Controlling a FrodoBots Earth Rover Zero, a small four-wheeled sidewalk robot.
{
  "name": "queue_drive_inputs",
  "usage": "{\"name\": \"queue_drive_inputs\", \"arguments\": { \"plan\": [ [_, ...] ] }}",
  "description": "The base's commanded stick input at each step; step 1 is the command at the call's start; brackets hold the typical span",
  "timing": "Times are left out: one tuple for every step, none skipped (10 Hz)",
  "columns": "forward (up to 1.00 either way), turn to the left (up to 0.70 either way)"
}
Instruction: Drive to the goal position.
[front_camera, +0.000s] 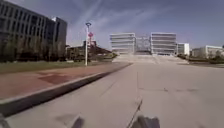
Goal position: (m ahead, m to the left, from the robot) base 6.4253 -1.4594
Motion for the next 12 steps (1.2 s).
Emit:
{"name": "queue_drive_inputs", "arguments": {
  "plan": [
    [0.70, 0.00],
    [0.70, 0.00],
    [0.70, 0.00],
    [0.70, 0.00],
    [0.70, 0.00],
    [0.70, 0.00],
    [0.70, -0.22],
    [0.70, -0.27],
    [0.70, -0.27],
    [0.70, -0.27],
    [0.70, -0.22],
    [0.70, -0.01]
  ]
}}
